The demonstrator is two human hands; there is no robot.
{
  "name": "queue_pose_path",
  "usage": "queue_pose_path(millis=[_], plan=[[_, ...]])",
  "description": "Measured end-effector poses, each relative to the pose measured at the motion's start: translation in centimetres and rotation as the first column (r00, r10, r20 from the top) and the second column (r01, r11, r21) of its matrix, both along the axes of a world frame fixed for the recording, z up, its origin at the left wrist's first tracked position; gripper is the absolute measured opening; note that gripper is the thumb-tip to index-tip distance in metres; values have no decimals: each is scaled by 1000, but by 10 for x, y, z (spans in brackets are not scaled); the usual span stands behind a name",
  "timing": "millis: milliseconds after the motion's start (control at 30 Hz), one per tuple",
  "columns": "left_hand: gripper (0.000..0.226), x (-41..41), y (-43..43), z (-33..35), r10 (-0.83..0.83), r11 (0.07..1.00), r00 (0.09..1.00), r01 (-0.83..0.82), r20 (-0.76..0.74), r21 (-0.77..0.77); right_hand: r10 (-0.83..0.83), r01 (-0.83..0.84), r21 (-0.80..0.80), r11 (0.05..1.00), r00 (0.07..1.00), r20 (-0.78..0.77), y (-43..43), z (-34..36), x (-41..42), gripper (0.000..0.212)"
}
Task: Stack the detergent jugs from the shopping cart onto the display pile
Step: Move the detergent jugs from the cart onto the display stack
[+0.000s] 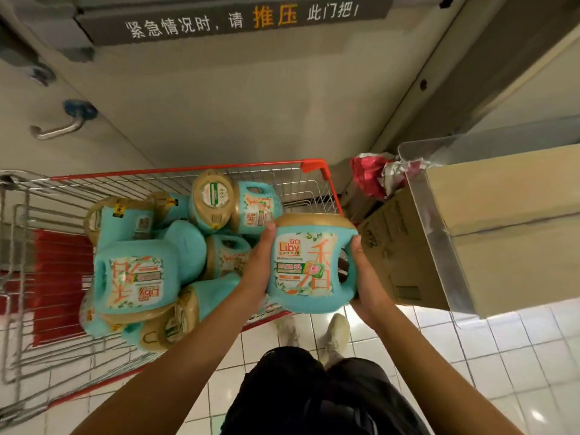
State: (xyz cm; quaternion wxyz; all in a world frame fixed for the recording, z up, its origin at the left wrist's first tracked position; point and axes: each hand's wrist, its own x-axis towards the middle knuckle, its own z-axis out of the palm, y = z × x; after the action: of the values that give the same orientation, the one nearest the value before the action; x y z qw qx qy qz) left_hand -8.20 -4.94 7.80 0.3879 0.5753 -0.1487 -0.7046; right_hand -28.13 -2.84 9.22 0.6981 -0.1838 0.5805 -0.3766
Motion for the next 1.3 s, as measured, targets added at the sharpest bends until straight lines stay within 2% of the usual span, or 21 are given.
queue_pose_path(millis=[100, 233, 333, 367, 467, 600, 733, 933, 1100, 1300], plan=[[70, -25, -1, 8, -103, 995, 994, 103, 39, -16, -35, 35, -11, 999, 999, 0, 13, 6, -23, 60], [53, -69, -3, 16, -255, 965, 965, 258, 67, -42, -106, 104, -49, 993, 994, -27, 33, 11, -62, 68], [68, -112, 2, 23, -381, 919, 919, 388, 99, -66, -220, 217, -78, 973, 975, -33, 57, 16, -103, 87], [74, -124, 6, 25, -414, 904, 906, 421, 95, -75, -249, 245, -85, 966, 968, -43, 65, 17, -114, 86], [80, -175, 21, 32, -498, 858, 863, 504, 84, -98, -332, 326, -79, 942, 941, -73, 97, 25, -159, 64], [74, -253, 52, 41, -618, 770, 778, 628, 117, -111, -444, 442, -45, 896, 894, -50, 149, 32, -224, 53], [80, -340, 91, 46, -733, 666, 670, 742, 118, -82, -553, 552, -49, 832, 833, -11, 204, 28, -300, 48], [86, -460, 134, 42, -787, 595, 602, 798, 132, -93, -640, 638, -50, 768, 768, -18, 265, 23, -404, 61], [88, -536, 137, 45, -840, 507, 514, 858, 174, -88, -721, 720, -38, 693, 693, -25, 281, 25, -464, 70], [71, -621, 117, 45, -885, 424, 430, 903, 179, -76, -786, 785, -19, 619, 619, -7, 270, 21, -528, 76]])
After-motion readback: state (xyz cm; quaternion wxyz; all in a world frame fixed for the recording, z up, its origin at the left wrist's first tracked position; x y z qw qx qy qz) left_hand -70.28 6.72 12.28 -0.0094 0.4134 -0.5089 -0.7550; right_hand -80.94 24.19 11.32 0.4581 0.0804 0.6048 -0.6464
